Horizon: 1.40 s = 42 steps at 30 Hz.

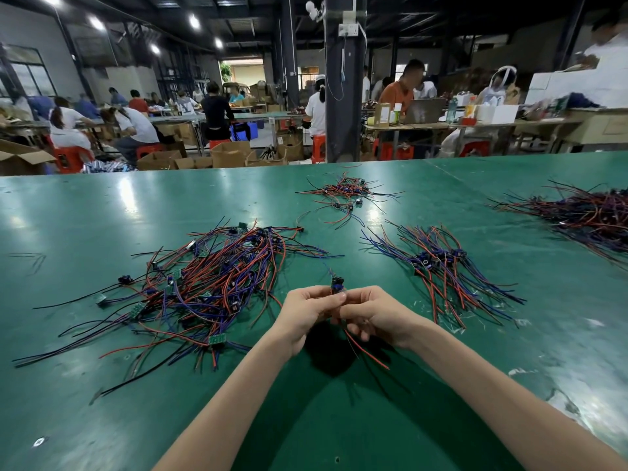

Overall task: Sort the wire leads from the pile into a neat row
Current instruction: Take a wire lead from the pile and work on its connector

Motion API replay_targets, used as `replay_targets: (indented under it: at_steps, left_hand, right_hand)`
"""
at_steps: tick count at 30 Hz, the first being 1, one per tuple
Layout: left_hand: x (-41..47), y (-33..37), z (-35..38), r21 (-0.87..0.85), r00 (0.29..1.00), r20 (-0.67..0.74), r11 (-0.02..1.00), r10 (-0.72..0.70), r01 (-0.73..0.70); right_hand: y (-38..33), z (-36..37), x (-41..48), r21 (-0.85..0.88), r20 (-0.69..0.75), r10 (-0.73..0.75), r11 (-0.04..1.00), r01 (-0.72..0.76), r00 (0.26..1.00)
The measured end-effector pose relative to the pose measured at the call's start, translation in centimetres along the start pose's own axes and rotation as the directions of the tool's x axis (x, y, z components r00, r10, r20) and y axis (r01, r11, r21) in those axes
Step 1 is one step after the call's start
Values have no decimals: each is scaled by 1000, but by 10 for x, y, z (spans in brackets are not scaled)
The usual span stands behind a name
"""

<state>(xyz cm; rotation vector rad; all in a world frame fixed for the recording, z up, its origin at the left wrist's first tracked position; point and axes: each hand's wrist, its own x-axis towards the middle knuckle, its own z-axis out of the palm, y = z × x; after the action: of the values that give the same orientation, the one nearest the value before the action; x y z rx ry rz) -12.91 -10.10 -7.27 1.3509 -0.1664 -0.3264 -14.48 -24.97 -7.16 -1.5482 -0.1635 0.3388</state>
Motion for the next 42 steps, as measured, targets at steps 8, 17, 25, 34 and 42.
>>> replay_targets:
  at_steps: [8, 17, 25, 34, 42]
  left_hand:
    - [1, -1, -2, 10, 997, -78, 1000, 10, -10]
    - [1, 3, -2, -21, 971, -221, 995, 92, -99]
    - [5, 15, -19, -86, 932, -347, 986, 107, -145]
    - [4, 24, -28, -165, 918, -386, 973, 87, -162]
    - [5, 25, -34, -202, 923, -382, 970, 48, -134]
  right_hand:
    - [-2, 2, -1, -24, -45, 24, 999, -25, 999]
    - [-6, 5, -3, 10, -27, 0, 1000, 0, 1000]
    - [-8, 7, -5, -49, 54, -25, 998, 28, 998]
    - [-4, 5, -5, -93, 117, -28, 995, 40, 993]
    - [-5, 6, -10, -155, 174, -45, 985, 72, 984]
